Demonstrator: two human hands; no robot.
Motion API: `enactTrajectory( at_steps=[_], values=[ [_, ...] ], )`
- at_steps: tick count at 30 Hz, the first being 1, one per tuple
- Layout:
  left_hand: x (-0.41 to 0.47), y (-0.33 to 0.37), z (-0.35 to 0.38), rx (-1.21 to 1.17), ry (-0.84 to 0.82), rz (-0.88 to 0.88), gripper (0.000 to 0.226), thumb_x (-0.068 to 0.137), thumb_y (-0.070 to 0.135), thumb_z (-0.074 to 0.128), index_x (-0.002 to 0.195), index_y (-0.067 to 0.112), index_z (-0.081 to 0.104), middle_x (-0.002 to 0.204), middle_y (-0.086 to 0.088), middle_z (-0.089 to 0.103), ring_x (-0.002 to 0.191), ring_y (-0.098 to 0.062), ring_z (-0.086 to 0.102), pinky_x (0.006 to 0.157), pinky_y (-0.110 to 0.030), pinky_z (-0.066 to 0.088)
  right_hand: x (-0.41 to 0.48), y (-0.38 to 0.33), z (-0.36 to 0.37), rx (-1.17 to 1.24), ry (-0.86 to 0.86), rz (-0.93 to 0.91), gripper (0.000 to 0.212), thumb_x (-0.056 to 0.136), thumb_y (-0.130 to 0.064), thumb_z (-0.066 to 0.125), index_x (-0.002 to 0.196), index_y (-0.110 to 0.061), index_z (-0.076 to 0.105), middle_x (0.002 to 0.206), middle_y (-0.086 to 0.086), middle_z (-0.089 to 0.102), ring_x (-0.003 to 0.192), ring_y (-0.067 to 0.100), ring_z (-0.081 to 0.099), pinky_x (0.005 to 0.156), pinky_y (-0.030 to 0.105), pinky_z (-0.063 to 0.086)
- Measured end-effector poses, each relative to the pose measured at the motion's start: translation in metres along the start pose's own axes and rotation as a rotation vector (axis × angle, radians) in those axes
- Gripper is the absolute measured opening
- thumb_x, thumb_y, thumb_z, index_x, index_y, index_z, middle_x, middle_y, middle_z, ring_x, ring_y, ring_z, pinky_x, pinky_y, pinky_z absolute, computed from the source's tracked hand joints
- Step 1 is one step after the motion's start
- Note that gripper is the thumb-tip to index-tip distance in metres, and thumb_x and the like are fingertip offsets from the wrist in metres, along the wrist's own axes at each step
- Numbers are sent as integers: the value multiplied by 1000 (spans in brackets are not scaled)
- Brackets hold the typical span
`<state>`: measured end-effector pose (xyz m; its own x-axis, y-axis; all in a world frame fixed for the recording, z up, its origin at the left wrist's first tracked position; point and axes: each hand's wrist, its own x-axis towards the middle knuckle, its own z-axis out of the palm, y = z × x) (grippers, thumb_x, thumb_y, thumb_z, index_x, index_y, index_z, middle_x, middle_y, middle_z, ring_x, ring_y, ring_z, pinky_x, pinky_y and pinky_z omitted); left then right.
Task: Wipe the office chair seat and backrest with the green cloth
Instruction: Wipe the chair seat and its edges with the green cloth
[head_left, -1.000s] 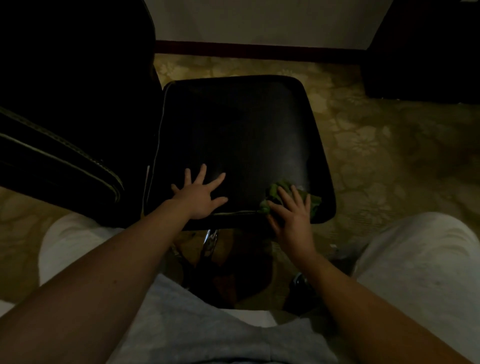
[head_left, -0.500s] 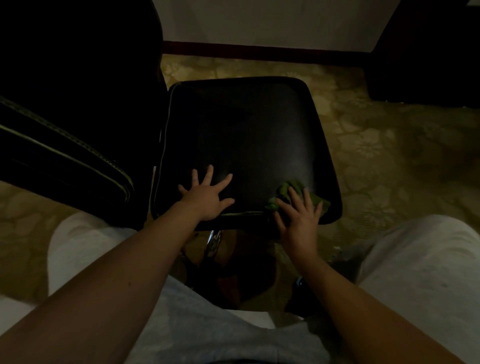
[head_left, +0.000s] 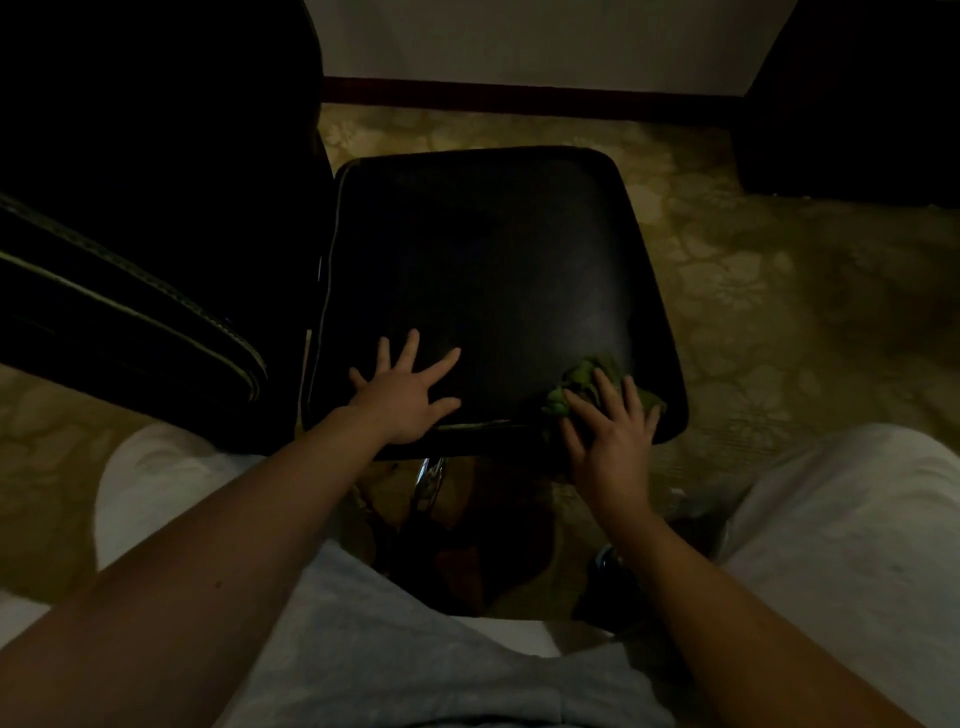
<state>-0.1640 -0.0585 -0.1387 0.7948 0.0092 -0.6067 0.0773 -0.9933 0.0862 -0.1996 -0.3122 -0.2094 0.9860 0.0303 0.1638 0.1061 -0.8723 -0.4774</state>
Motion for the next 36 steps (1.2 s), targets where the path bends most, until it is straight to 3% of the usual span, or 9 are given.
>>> enactTrajectory(
  at_steps=[8, 12, 16, 20, 27, 31, 36],
  values=[
    [0, 1, -2, -20, -34, -1, 70, 100, 63, 36, 152, 55, -10, 163, -3, -30, 149, -40, -26, 116, -72, -2, -6, -50, 24, -14, -26, -147, 32, 83, -28, 76, 114, -23, 73, 140, 9, 57, 139, 42, 38, 111, 72, 16],
    [0, -1, -2, -36, -19, 5, 70, 99, 64, 36, 152, 55, -8, 164, -2, -29, 149, -40, -25, 116, -71, -2, -3, -38, 20, -9, -49, -242, 32, 92, -36, 57, 118, -25, 71, 142, 6, 56, 141, 38, 36, 112, 70, 15],
    [0, 3, 2, -34, -18, -2, 70, 99, 64, 35, 152, 54, -10, 163, -2, -30, 149, -39, -26, 116, -71, -3, -1, -13, 8, 2, 17, -117, 28, 85, -25, 73, 114, -24, 73, 142, 6, 55, 141, 39, 36, 113, 71, 11],
    [2, 6, 4, -34, -20, -12, 69, 100, 64, 33, 152, 54, -11, 162, -3, -32, 148, -40, -27, 116, -72, -3, -3, -23, 12, 35, 21, -4, 31, 85, -24, 73, 116, -23, 72, 146, 7, 51, 144, 40, 29, 113, 70, 8],
    [1, 4, 3, -51, 6, -9, 70, 99, 64, 37, 152, 55, -7, 164, -2, -28, 149, -40, -25, 116, -72, -2, -11, -59, 31, 28, -11, -89, 32, 84, -29, 74, 116, -26, 72, 147, 8, 50, 145, 39, 26, 114, 68, 4],
    [0, -1, -5, -64, 22, -2, 67, 99, 64, 38, 153, 55, -1, 167, 0, -19, 152, -37, -17, 118, -70, 2, -5, -46, 25, 42, -17, -149, 31, 84, -23, 75, 115, -23, 72, 144, 8, 53, 143, 38, 32, 114, 69, 11],
    [0, -16, -2, -98, 108, -53, 68, 99, 64, 38, 155, 51, 2, 167, 1, -17, 152, -37, -18, 118, -69, 0, 3, -19, 10, 60, 49, -52, 29, 83, -20, 76, 112, -19, 74, 142, 9, 55, 140, 40, 35, 115, 67, 10]
  ],
)
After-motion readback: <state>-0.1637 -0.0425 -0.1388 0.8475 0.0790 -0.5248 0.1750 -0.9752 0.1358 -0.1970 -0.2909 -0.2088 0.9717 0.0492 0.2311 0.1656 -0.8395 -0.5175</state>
